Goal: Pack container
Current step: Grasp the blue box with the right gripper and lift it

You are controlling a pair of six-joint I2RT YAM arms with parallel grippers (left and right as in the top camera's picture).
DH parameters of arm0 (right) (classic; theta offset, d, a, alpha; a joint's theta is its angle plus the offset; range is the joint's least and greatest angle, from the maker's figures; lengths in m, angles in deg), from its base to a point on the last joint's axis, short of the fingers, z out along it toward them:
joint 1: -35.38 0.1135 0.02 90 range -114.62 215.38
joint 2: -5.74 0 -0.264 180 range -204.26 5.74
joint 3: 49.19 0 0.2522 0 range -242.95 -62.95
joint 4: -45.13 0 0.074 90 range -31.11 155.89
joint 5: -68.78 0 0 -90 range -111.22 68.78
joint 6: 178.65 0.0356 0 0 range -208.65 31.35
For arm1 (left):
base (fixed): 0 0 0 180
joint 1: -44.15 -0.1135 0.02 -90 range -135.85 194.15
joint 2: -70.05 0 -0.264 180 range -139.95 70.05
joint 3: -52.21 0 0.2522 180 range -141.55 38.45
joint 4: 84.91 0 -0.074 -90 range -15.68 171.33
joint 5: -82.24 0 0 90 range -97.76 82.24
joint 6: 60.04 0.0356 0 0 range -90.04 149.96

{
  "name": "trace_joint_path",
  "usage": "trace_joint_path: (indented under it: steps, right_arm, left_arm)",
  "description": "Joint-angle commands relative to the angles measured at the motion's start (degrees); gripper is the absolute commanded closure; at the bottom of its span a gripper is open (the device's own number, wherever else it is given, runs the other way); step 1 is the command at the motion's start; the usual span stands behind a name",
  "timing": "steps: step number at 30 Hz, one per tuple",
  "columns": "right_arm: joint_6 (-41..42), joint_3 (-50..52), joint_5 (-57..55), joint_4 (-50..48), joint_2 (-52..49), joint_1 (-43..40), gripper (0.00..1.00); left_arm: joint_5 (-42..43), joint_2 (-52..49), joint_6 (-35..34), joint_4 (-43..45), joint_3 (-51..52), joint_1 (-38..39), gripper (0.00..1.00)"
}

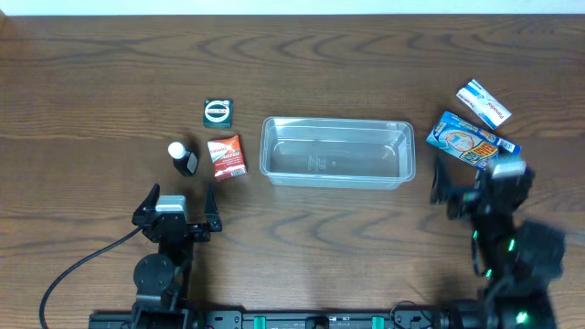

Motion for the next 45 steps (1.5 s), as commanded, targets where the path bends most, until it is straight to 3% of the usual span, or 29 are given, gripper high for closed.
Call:
trace_joint_path:
  steps: [1, 9, 15, 20, 23, 28, 32, 37, 45]
  right_arm:
    - [2.82, -12.22, 1.86, 4.63, -14.01, -1.9, 0.01]
    - [3.54, -37.24, 9.05, 22.6, -39.12, -4.07, 0.01]
    - [4.55, -39.36, 25.57, 26.03, -46.23, -4.07, 0.01]
    - [3.08, -39.01, 22.77, 28.35, -49.03, -4.07, 0.01]
    - [13.68, -39.01, 11.21, 30.27, -49.48, -4.48, 0.01]
    - [41.51, -39.01, -9.81, 38.05, -49.48, -6.82, 0.05]
    - [56.72, -39.01, -18.29, 40.83, -49.48, -8.13, 0.05]
    - [62.69, -38.99, -19.06, 40.17, -49.48, -8.15, 0.01]
    - [58.6, -39.15, -13.7, 32.92, -52.59, -8.83, 0.02]
  left_arm:
    - [-0.9, 0.35, 0.35, -1.84, 1.38, -0.37, 0.02]
    - [-0.9, 0.35, 0.35, -1.84, 1.38, -0.37, 0.02]
    - [-0.9, 0.35, 0.35, -1.84, 1.38, -0.37, 0.02]
    - [-0.9, 0.35, 0.35, -1.84, 1.38, -0.37, 0.02]
    - [-0.92, 0.35, 0.35, -1.84, 1.38, -0.37, 0.02]
    - [-0.9, 0.35, 0.35, -1.84, 1.38, -0.37, 0.02]
    - [-0.92, 0.35, 0.35, -1.84, 1.38, -0.37, 0.02]
    - [-0.92, 0.35, 0.35, -1.84, 1.38, -0.37, 0.02]
    - [-0.9, 0.35, 0.35, -1.84, 1.38, -0.37, 0.02]
